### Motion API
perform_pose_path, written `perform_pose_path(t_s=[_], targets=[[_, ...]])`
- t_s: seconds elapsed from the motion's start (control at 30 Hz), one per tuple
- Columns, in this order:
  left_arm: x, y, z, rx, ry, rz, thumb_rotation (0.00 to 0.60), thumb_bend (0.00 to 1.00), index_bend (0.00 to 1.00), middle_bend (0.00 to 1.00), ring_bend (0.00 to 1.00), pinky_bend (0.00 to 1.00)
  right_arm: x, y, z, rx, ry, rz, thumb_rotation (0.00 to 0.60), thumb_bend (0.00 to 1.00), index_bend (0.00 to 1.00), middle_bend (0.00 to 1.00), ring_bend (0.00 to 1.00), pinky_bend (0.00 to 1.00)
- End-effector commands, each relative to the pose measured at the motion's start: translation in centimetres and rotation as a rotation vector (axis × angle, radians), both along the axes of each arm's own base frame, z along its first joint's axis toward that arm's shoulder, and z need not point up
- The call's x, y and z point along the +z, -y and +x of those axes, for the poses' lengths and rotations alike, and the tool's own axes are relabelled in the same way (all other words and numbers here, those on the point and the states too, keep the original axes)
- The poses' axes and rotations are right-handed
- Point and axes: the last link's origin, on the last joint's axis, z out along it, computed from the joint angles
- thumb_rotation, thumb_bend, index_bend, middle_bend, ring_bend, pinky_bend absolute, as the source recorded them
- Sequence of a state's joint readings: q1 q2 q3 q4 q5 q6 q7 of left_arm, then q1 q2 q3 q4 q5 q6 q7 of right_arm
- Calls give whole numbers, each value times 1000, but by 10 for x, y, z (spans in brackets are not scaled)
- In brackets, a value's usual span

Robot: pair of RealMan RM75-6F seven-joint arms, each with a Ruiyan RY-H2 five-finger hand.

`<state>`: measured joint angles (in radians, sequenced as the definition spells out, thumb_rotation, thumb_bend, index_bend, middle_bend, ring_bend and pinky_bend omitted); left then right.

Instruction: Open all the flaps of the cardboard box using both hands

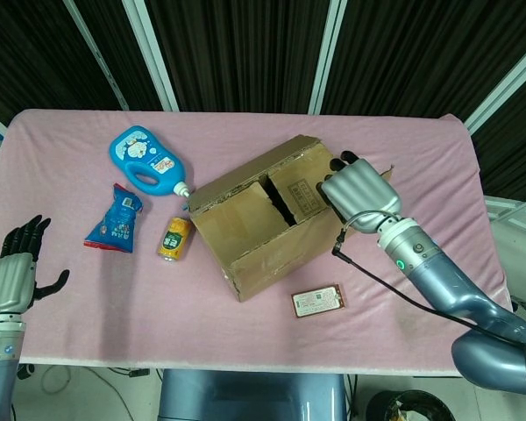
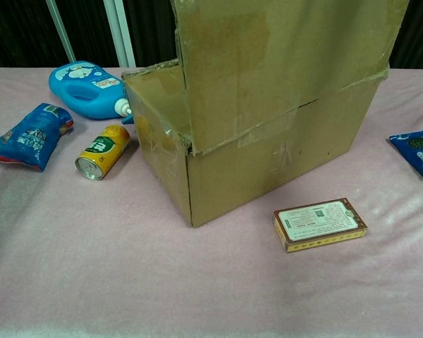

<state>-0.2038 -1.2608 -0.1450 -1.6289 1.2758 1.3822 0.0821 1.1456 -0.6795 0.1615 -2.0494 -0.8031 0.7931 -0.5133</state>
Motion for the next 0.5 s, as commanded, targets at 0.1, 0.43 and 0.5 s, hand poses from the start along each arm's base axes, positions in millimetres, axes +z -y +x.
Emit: perform_pose_path(t_s=[0.1,0.43,0.5], targets=[[0,0,0,2,-4,1,600,265,0,0,0,0,15,-7,-11,-11,7,-20,600,714,559,512,258,217],[0,0,-1,5,-6,3,600,265,0,0,0,0,33,-20,-28,-36,8,-38,600,707,559,512,258,217],[0,0,-1,6,-5,4,600,265,0,0,0,0,35,-24,-32,-43,6,-37,600,698,559,512,258,217]])
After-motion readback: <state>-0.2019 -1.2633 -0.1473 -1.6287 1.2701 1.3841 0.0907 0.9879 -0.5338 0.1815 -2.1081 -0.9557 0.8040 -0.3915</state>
